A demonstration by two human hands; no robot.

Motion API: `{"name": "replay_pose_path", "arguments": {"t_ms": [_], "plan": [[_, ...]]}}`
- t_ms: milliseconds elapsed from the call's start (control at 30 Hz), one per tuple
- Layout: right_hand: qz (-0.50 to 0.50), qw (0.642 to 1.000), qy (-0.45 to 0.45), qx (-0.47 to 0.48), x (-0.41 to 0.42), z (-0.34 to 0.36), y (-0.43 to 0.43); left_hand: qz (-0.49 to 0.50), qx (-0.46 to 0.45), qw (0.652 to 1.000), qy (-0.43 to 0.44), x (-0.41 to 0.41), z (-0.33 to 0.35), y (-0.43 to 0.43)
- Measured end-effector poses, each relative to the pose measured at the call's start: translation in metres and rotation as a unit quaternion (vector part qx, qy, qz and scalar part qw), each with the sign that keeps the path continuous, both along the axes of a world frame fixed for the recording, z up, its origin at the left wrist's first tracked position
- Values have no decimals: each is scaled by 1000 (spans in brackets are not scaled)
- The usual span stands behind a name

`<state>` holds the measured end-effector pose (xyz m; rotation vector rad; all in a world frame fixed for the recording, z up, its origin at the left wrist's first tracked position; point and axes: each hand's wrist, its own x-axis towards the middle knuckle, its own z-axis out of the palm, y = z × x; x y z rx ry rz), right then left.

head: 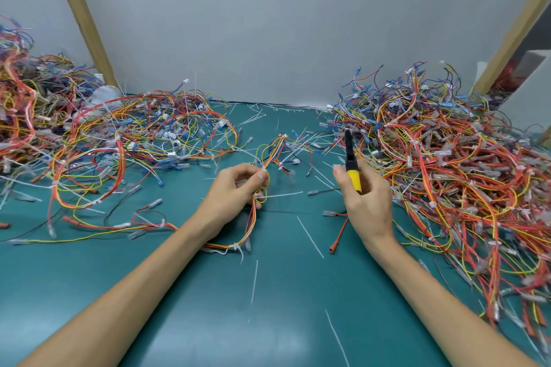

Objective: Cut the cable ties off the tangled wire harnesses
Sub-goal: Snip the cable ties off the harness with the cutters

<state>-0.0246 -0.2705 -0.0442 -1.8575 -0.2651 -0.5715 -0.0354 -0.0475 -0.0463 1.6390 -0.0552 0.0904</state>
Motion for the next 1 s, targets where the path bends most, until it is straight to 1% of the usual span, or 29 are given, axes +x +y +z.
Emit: {"name": "replay_pose_path", "arguments": {"t_ms": [100,200,267,333,400,500,567,633,700,767,1000], "plan": [[-5,1000,-8,3,-2,0,4,-3,-6,1000,-3,1,-1,1],[-14,998,-3,58,-3,0,7,2,-16,1000,-10,2,-3,2],[-24,998,-17,62,-3,2,5,25,-25,999,-17,1,-4,3],[-16,999,-37,22,-2,2,4,51,-19,998,-28,2,-4,4],[-11,998,-42,-38,0,0,2,72,1,997,-41,4,-6,6],[-32,992,-39,-118,1,-4,2,80,1,996,-45,6,-7,7],[-56,983,-28,-174,-1,-4,1,81,5,995,-50,6,-9,7],[-61,970,-16,-235,-3,-4,2,78,15,995,-53,6,-10,8],[-61,959,-2,-276,-4,-3,2,75,30,995,-63,6,-10,9],[-58,954,18,-294,-4,-3,4,75,52,993,-79,5,-10,9],[-53,958,45,-277,-2,-3,10,60,89,988,-107,5,-11,8]]}}
